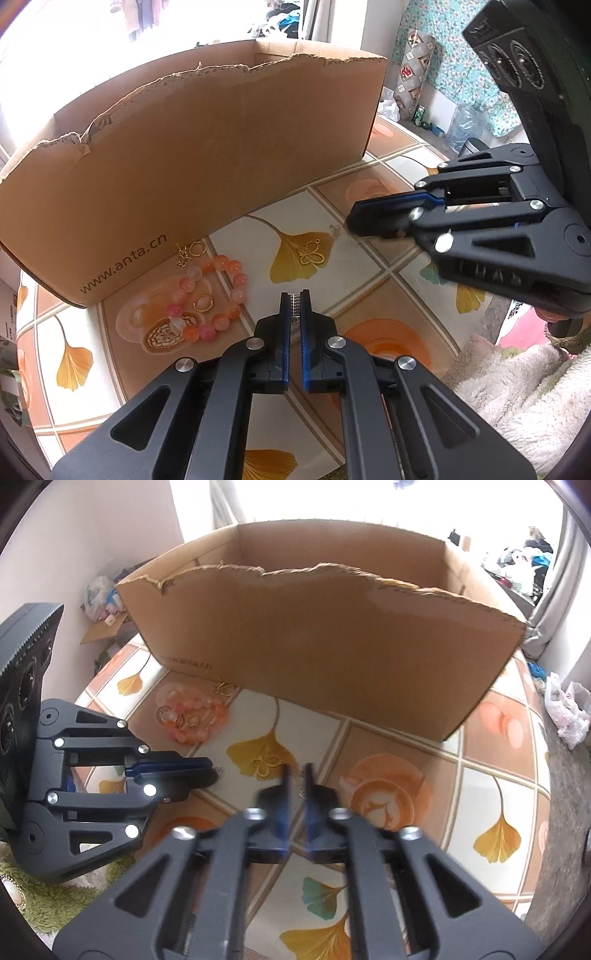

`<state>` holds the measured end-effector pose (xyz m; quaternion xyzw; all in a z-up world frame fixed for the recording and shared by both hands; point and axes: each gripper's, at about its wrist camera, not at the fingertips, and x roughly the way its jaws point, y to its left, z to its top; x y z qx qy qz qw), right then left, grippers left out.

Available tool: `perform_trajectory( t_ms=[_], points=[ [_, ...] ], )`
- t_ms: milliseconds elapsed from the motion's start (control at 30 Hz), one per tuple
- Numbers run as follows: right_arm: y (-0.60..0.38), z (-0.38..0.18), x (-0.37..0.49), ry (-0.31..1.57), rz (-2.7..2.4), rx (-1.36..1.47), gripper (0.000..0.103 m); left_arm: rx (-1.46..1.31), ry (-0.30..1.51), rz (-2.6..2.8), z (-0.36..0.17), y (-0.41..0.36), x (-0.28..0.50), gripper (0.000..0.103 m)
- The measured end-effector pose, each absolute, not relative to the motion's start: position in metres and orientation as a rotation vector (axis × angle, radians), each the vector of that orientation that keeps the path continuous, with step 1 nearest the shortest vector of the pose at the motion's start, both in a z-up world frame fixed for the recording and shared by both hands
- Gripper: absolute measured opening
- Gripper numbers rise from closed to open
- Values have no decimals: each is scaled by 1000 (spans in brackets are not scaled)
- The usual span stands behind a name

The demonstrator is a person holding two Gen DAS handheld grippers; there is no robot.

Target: Organize jewelry

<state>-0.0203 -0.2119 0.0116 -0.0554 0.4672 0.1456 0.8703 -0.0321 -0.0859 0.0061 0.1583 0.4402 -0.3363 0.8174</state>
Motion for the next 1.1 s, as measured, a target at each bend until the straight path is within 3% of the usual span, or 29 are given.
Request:
perform_trajectory(
  t_ms=[100,433,600,1100],
  points=[
    [-207,11,-19,975,309,-168,22,339,938,-717,6,-86,-32,5],
    [-196,-6,-9,1006,324,-205,22,339,937,-720,6,-86,-33,5],
    [-202,-7,-5,1010,324,-160,3,338,935,-720,6,-86,-33,5],
    [-248,44,-23,856,319,115,1,335,831,-752,30,-79,-51,5]
  ],
)
